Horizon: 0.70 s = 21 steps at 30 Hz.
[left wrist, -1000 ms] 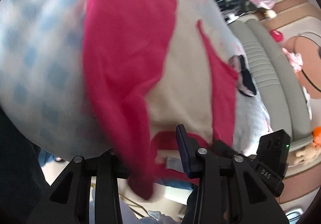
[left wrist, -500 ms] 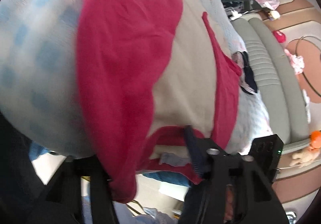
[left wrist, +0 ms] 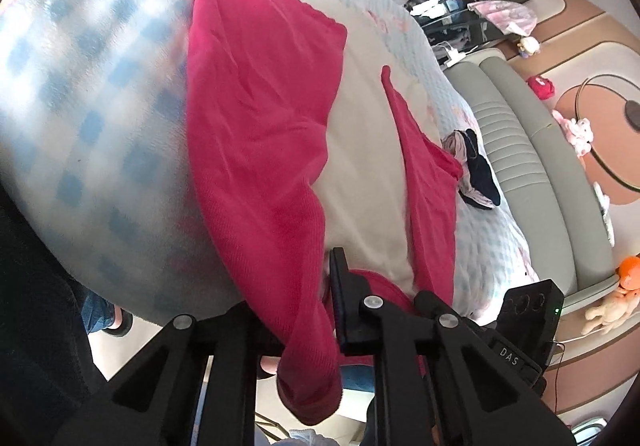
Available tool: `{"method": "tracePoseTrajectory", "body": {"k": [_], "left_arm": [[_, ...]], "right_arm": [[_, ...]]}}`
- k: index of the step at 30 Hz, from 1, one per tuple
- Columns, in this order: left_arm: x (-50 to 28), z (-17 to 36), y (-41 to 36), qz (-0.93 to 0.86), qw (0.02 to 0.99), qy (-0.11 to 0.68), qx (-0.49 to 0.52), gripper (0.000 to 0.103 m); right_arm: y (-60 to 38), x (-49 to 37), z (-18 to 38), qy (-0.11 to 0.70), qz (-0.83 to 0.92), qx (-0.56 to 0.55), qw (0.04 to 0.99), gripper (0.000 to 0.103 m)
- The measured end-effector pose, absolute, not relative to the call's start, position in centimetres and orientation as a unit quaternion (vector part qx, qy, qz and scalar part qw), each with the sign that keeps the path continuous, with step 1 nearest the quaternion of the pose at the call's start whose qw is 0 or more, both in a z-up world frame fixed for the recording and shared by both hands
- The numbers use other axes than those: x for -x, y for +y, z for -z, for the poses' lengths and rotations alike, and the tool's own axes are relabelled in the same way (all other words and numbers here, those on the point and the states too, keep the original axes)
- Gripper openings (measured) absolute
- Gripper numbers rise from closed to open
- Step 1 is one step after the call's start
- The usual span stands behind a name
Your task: Fold clothes
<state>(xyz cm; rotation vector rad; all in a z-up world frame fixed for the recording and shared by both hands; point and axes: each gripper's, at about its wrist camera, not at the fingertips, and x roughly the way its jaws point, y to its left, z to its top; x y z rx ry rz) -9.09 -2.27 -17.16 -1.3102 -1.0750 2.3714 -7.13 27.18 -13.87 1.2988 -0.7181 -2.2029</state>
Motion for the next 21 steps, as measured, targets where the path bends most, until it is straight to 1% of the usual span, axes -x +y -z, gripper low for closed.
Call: {"method": "tracePoseTrajectory", "body": {"k": [1, 3, 5, 6, 7, 9, 11, 13, 16, 18, 19, 20, 21], "left_arm": [[9.2, 17.4, -2.3, -0.805, 0.112, -0.370, 0.451, 0.015], [9.3, 17.8, -2.4, -0.796, 0.111, -0.378, 0.459, 0.018], [9.7, 18.5, -2.6, -0.782, 0.115, -0.388, 0.473, 0.015], [9.9, 17.5, -2.5, -0.791, 0.119, -0.376, 0.467, 0.014], [10.2, 16.6, -2.4, -0.800, 0.123, -0.364, 0.461, 0.011], [10.7, 14.6, -2.1, -0.816, 0.132, -0.339, 0.449, 0.009], [11.3, 12.7, -1.9, -0.832, 0.140, -0.313, 0.436, 0.009], [12.0, 10.8, -1.7, -0.846, 0.149, -0.288, 0.423, 0.009], [17.5, 7.2, -1.6, -0.866, 0.158, -0.248, 0.404, 0.008], [22.8, 5.0, -1.9, -0.869, 0.170, -0.248, 0.393, 0.010], [25.9, 4.3, -2.5, -0.865, 0.165, -0.262, 0.395, 0.013], [28.7, 3.7, -3.0, -0.861, 0.159, -0.274, 0.397, 0.016], [30.3, 3.1, -3.5, -0.861, 0.143, -0.281, 0.399, 0.028]], "right_arm": [[27.2, 7.2, 13.8, -0.263, 0.804, -0.475, 0.244, 0.029], [27.1, 7.3, 13.5, -0.263, 0.801, -0.475, 0.251, 0.036], [27.1, 7.4, 13.3, -0.263, 0.799, -0.475, 0.259, 0.036], [27.0, 7.4, 13.2, -0.263, 0.797, -0.476, 0.262, 0.034], [27.0, 7.5, 13.0, -0.263, 0.796, -0.476, 0.266, 0.033], [26.9, 7.5, 12.8, -0.264, 0.793, -0.476, 0.273, 0.022], [26.9, 7.8, 12.4, -0.263, 0.792, -0.475, 0.281, 0.020], [27.0, 9.6, 10.5, -0.257, 0.797, -0.462, 0.291, 0.019], [27.1, 12.5, 7.5, -0.246, 0.807, -0.441, 0.306, 0.018], [27.1, 16.4, 4.4, -0.231, 0.829, -0.410, 0.302, 0.018], [27.1, 18.4, 3.1, -0.228, 0.840, -0.394, 0.297, 0.019], [27.3, 20.6, 2.1, -0.231, 0.847, -0.384, 0.287, 0.028], [27.5, 22.7, 1.2, -0.235, 0.854, -0.377, 0.272, 0.043]]}}
